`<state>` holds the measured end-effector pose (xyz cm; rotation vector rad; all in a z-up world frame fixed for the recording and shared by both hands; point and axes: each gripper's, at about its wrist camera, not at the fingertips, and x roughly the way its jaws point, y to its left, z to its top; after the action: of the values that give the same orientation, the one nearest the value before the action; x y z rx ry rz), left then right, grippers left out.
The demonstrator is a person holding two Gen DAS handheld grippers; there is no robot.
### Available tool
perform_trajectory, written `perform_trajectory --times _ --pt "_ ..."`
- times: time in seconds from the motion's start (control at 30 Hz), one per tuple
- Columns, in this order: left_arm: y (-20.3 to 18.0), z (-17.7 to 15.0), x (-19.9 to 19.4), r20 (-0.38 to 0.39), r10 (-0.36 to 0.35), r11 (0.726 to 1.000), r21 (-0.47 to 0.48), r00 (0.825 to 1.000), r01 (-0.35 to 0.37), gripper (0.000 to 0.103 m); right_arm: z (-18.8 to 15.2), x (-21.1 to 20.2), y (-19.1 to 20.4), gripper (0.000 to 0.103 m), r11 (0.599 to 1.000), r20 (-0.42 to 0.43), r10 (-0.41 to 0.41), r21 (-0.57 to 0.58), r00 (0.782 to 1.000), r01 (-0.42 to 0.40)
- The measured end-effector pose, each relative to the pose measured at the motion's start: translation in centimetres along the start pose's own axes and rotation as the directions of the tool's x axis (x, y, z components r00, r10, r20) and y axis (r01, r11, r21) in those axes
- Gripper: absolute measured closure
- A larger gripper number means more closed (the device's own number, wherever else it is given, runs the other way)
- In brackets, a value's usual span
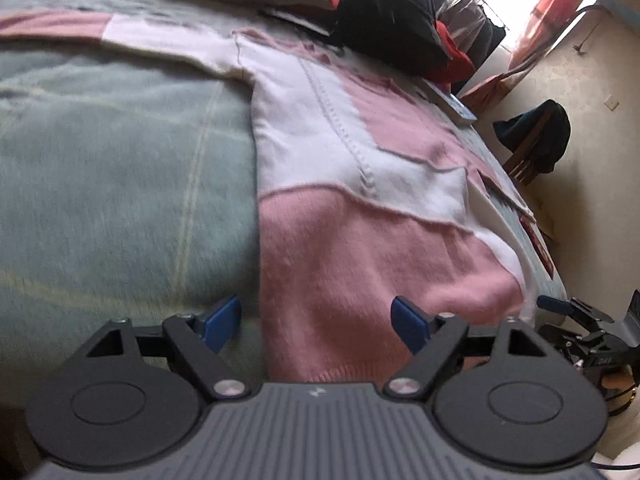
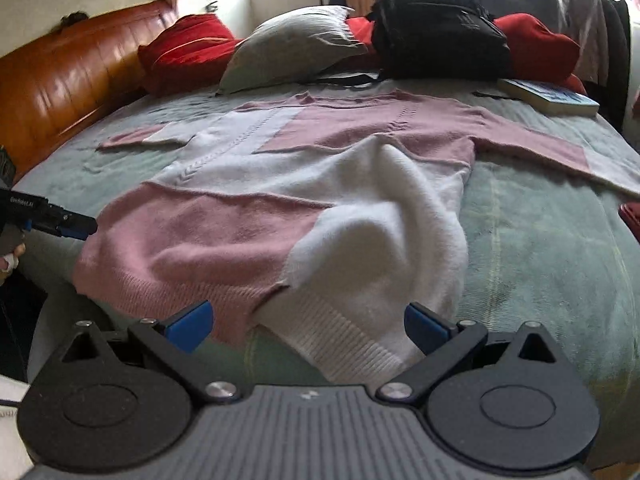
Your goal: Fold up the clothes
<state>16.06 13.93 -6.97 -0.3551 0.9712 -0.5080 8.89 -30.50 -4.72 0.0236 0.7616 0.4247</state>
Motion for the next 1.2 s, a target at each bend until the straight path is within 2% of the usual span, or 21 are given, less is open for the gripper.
perform_trajectory --times 0.1,0.17,0.2,0.27,0.4,0.47,0.57,0.67,0.73,0.77,0.8,0.83,0.87,0.9,0.93,0.97,1.03,1.1,1.13,1.2 --pt "0.9 0.4 0.4 -0.012 -0.082 0.995 -0.056 0.997 0.081 0.022 0.2 -0.2 -1.8 0.000 0.998 0.015 0.021 0.058 1.000 -0.022" --pt "1.5 0.2 0.7 -0.046 -0.215 0.973 -0.098 0.975 0.210 0.021 0.2 -0.6 -3.5 0.000 0.991 0.033 0.051 0.121 0.998 -0.055" --pt "1.8 -0.1 0.9 -0.074 -0.287 0.953 -0.120 0.955 0.277 0.020 0.1 -0.8 -4.6 0.000 0.983 0.036 0.072 0.165 0.997 -0.077" --pt "2.5 -0.9 1.3 -0.095 -0.336 0.937 -0.136 0.937 0.322 0.020 -0.5 -1.2 -7.2 0.000 0.953 0.047 0.124 0.274 0.991 -0.132" --pt "3.4 -0.6 2.1 -0.054 -0.379 0.912 -0.191 0.924 0.363 0.020 -1.8 -0.3 -10.9 0.000 0.870 0.078 0.224 0.434 0.971 -0.235" --pt "3.0 0.2 2.7 -0.044 -0.378 0.912 -0.189 0.925 0.364 0.020 -2.0 1.2 -11.9 0.000 0.816 0.084 0.292 0.497 0.953 -0.294" --pt "2.2 0.7 3.3 -0.050 -0.376 0.917 -0.164 0.925 0.363 0.020 -1.5 3.5 -11.9 0.000 0.764 0.099 0.391 0.521 0.915 -0.382" --pt "2.3 0.4 3.3 -0.038 -0.388 0.913 -0.156 0.921 0.378 0.021 -1.5 4.7 -12.5 0.000 0.726 0.125 0.422 0.547 0.898 -0.417" --pt "3.2 -0.2 3.1 -0.016 -0.384 0.913 -0.158 0.923 0.377 0.034 -2.1 4.6 -13.6 0.002 0.684 0.165 0.448 0.569 0.878 -0.457" --pt "3.8 -0.5 3.2 -0.003 -0.372 0.916 -0.162 0.928 0.367 0.049 -2.5 4.6 -14.1 0.006 0.664 0.185 0.459 0.578 0.869 -0.474" --pt "4.5 -0.6 3.3 0.010 -0.360 0.916 -0.185 0.933 0.356 0.066 -2.7 4.6 -14.4 0.010 0.659 0.194 0.457 0.582 0.868 -0.477" --pt "5.2 -0.7 3.5 0.018 -0.352 0.911 -0.222 0.936 0.347 0.074 -2.9 4.6 -14.6 0.019 0.664 0.191 0.446 0.585 0.875 -0.466" --pt "5.8 -0.7 3.7 0.026 -0.343 0.905 -0.258 0.939 0.338 0.086 -3.0 4.6 -14.7 0.025 0.663 0.189 0.431 0.597 0.882 -0.452" --pt "6.2 -0.7 3.9 0.026 -0.336 0.898 -0.291 0.942 0.329 0.091 -3.1 4.6 -14.6 0.026 0.651 0.189 0.422 0.618 0.887 -0.441" --pt "6.0 -0.7 4.0 0.025 -0.334 0.895 -0.304 0.942 0.325 0.091 -3.1 4.5 -14.4 0.026 0.637 0.188 0.415 0.638 0.890 -0.433" --pt "5.9 -0.7 4.1 0.024 -0.332 0.893 -0.314 0.943 0.322 0.091 -3.1 4.5 -13.9 0.026 0.627 0.182 0.434 0.643 0.882 -0.441" --pt "4.9 -0.9 4.2 0.000 -0.334 0.906 -0.276 0.943 0.321 0.091 -3.2 4.7 -12.2 0.026 0.651 0.150 0.466 0.609 0.872 -0.453" --pt "4.8 -1.1 4.5 0.003 -0.340 0.902 -0.282 0.941 0.327 0.091 -3.5 5.2 -11.6 0.032 0.680 0.132 0.444 0.594 0.886 -0.429" --pt "4.9 -1.2 4.6 0.006 -0.339 0.901 -0.287 0.941 0.326 0.092 -3.8 5.5 -12.1 0.039 0.659 0.149 0.446 0.613 0.883 -0.436" --pt "4.9 -1.3 4.8 0.012 -0.337 0.898 -0.296 0.942 0.325 0.092 -4.2 6.1 -13.5 0.061 0.604 0.161 0.446 0.672 0.880 -0.429"
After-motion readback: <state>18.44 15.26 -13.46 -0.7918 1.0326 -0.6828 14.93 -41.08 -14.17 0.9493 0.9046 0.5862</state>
